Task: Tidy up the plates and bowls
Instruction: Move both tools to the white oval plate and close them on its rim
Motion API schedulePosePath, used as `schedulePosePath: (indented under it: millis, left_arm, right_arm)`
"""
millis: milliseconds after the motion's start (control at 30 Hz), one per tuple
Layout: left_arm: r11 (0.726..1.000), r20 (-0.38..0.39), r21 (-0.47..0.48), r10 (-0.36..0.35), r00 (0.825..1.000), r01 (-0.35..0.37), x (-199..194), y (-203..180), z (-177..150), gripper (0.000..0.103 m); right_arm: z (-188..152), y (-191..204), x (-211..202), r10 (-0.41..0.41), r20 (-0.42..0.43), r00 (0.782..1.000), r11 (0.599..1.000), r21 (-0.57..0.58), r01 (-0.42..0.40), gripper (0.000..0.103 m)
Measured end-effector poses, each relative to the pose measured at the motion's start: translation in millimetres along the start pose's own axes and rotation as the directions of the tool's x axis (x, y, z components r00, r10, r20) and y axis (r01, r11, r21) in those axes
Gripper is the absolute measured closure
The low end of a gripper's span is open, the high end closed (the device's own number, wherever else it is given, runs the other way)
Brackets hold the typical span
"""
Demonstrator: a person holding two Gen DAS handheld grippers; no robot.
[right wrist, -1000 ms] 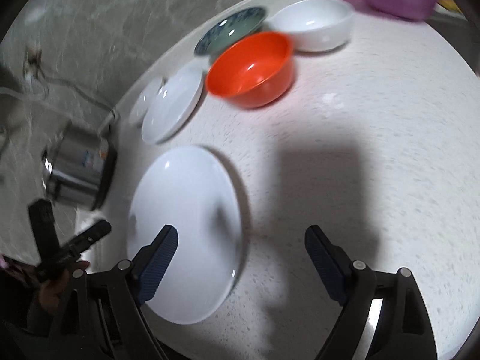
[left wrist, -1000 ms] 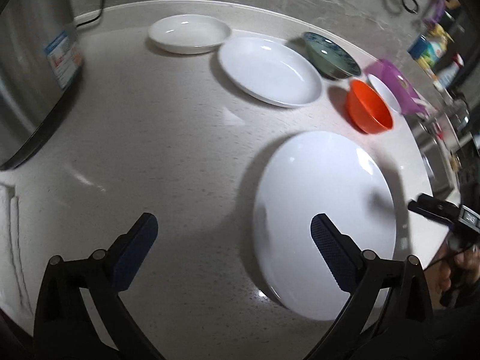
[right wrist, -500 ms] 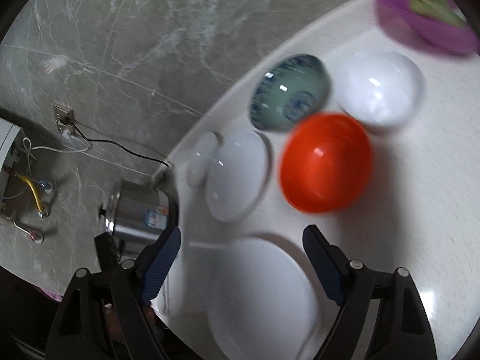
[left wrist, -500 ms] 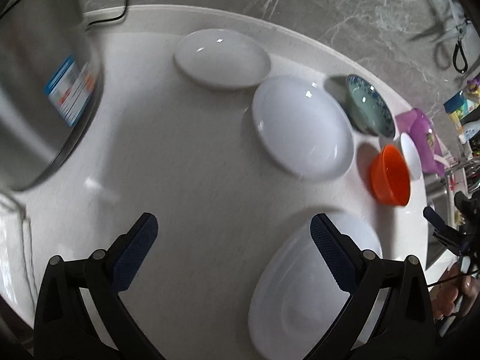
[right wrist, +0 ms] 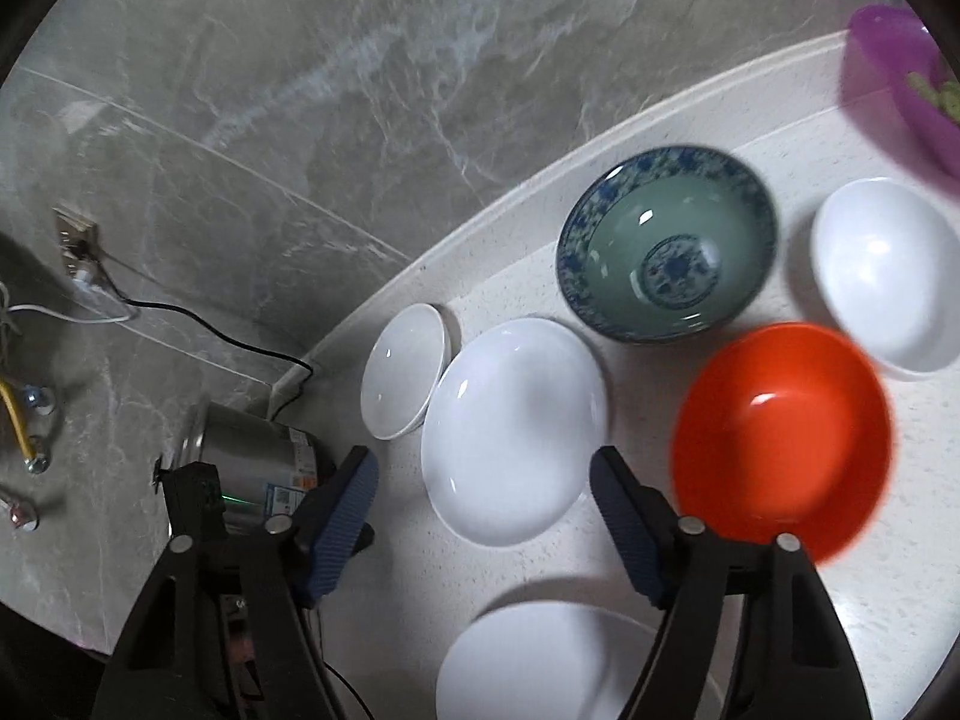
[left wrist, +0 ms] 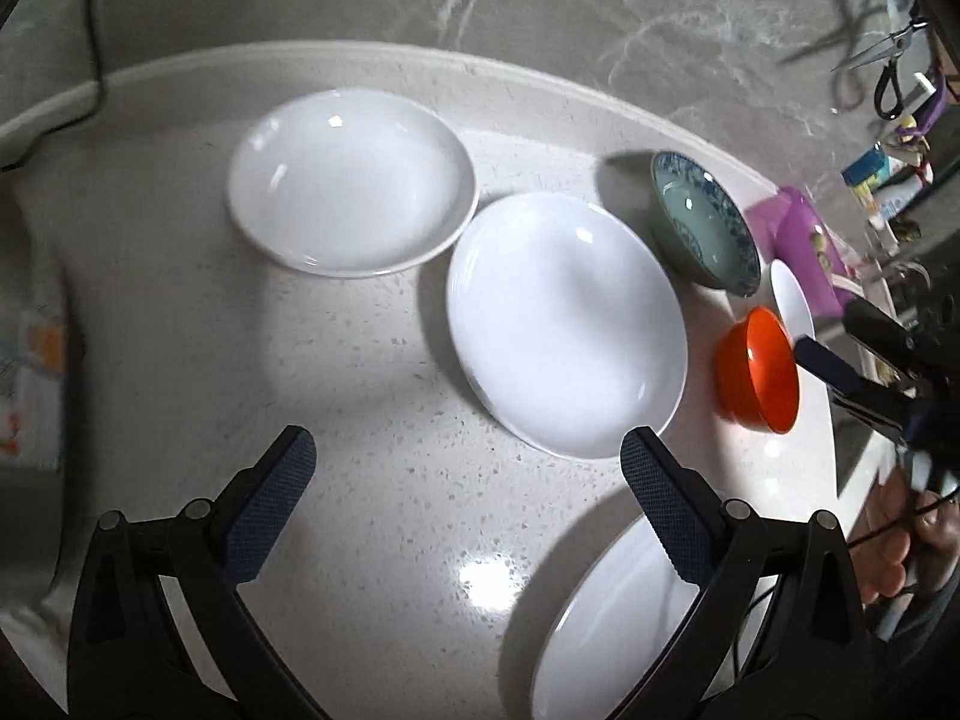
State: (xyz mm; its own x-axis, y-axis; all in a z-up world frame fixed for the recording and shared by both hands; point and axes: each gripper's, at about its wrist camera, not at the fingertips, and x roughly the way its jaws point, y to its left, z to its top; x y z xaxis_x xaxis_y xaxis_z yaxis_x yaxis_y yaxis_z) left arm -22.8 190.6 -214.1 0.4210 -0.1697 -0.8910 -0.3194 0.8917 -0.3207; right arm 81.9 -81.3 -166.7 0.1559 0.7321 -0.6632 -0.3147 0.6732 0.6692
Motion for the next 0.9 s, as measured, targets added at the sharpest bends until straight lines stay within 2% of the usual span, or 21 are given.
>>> schedulePosePath:
  millis: [100,167,300,400,467,567,600,767,867,900]
  left_arm:
    - [1.0,-0.02,0.003,-0.017,1.0,0.018,12.5,5.7,7.0,0.001]
    - [1.0,-0.022,0.012,0.001,1.0,-0.001,18.7,7.6,14.4,0.001]
    - [0.998,-0.026,0.042,0.053,0.998,-0.052,31.4,7.9,31.1,0.003]
    - [0.998,-0.039,0.049,0.049,0.998,-0.048,40.7,9.7,37.1,0.016]
    - [0.998,-0.048,0.043,0.038,0.998,-0.036,46.5,12.4,39.0,0.032]
    - [0.999,-0.066,0.041,0.014,0.998,-0.011,57.2,13.1,40.2,0.036]
    - [0.999,-0.069,0.046,0.006,0.998,-0.003,60.3,12.7,41.0,0.036]
    - [0.999,-0.084,0.026,-0.038,0.996,0.04,72.9,12.6,42.7,0.053]
    - [0.998,-0.093,0.027,-0.05,0.994,0.053,78.1,12.6,44.7,0.064]
    - [0.998,-0.098,0.028,-0.05,0.994,0.053,80.7,12.4,45.0,0.065]
  right_arm:
    - [5.4,8.7,23.2,-0.043,-0.026,0.999,0.999,-0.019,0.042,0.031]
    - [8.2,12.0,35.5,-0.076,-0.04,0.996,0.997,-0.032,0.075,0.033]
    - [16.7,12.9,63.1,-0.202,-0.085,0.976,0.978,-0.064,0.197,0.04]
    - [23.2,6.3,72.9,-0.292,-0.099,0.951,0.956,-0.073,0.286,0.042]
    - [26.1,0.7,77.5,-0.321,-0.112,0.94,0.947,-0.062,0.316,0.043]
    - [28.0,-10.7,84.1,-0.36,-0.142,0.922,0.933,-0.041,0.358,0.044]
    - [28.8,-14.8,86.1,-0.36,-0.152,0.921,0.933,-0.032,0.359,0.044]
    - [32.6,-16.3,100.0,-0.364,-0.173,0.915,0.931,-0.049,0.361,0.046]
    - [35.4,-15.4,103.7,-0.364,-0.176,0.915,0.931,-0.063,0.359,0.051]
    - [36.4,-14.8,105.2,-0.371,-0.177,0.912,0.929,-0.07,0.364,0.052]
